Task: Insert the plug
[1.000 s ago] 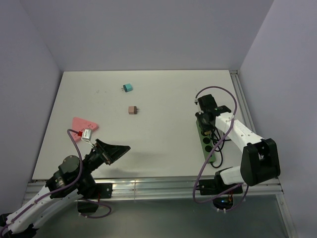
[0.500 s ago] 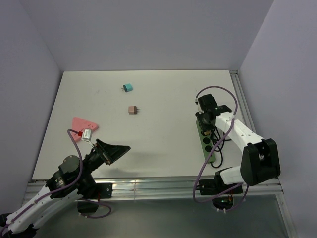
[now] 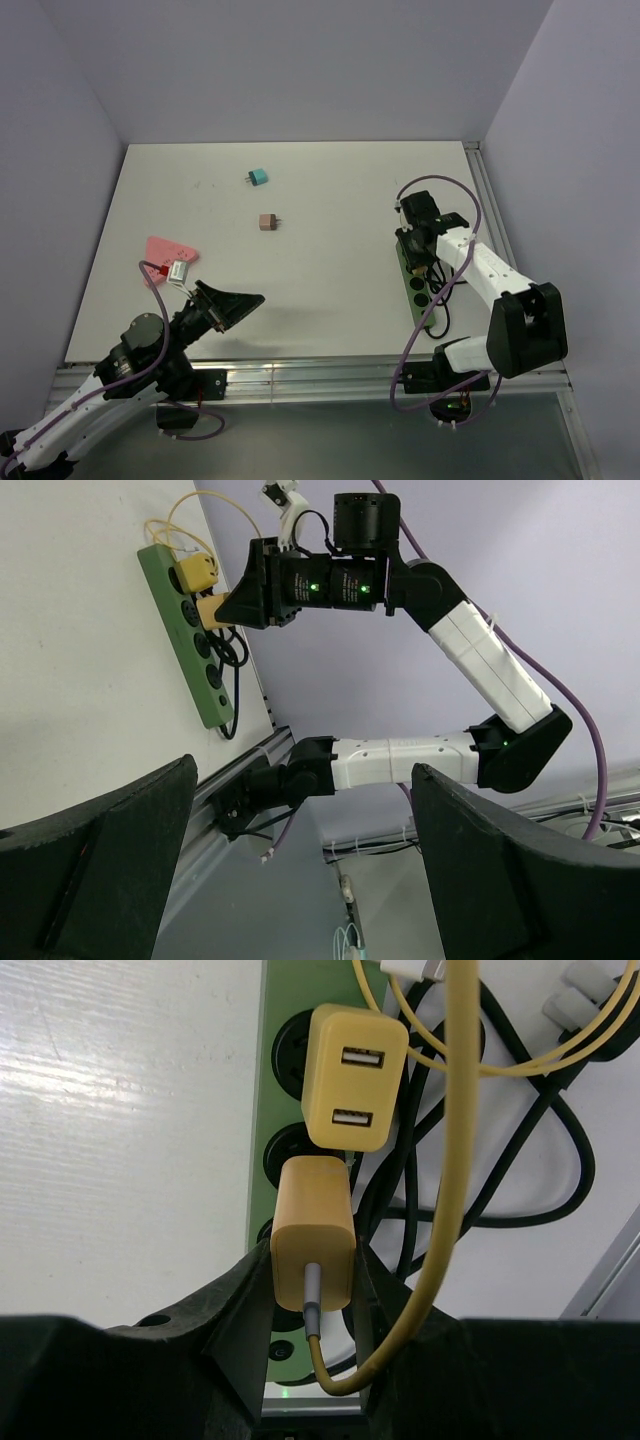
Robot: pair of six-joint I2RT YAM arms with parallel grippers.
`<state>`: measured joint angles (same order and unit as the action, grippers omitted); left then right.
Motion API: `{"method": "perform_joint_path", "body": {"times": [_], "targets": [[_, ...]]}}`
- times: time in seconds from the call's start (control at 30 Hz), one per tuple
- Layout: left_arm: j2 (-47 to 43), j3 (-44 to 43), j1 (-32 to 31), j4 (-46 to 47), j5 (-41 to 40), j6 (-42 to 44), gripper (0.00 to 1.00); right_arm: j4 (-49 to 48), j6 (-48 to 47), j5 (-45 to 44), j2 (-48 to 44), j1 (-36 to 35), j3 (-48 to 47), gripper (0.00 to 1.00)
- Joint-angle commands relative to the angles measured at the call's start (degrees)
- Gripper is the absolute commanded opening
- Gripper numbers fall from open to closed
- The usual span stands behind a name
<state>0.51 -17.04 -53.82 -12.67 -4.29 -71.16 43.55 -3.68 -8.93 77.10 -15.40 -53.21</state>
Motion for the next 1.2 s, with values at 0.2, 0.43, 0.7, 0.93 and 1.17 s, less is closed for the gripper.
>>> {"method": "perform_joint_path", "body": {"times": [0.2, 0.43, 0.7, 0.93, 1.17], "targets": [[-8.0, 0.5, 0.0, 3.0, 1.4, -0.1, 0.93, 0.7, 0.6, -1.5, 1.2, -0.1, -1.6, 0.0], [-8.4, 0.0, 0.0, 1.9, 0.9, 0.1, 0.93, -2.9, 0.9, -1.0, -1.2, -0.2, 0.1, 0.0], [-7.5, 1.1, 0.0, 4.2, 1.9, -0.7, 0.93, -2.2, 0.6, -0.5, -0.6, -0.1, -0.3, 0.0], [-7.9, 0.5, 0.0, 3.0, 1.3, 0.0, 0.93, -0.1, 1.3, -2.0, 3.0, -0.2, -1.3, 0.0], [-7.3, 0.7, 0.0, 3.9, 1.7, -0.3, 0.93, -1.4, 1.4, -2.0, 4.9, -0.1, -0.6, 0.0]]}}
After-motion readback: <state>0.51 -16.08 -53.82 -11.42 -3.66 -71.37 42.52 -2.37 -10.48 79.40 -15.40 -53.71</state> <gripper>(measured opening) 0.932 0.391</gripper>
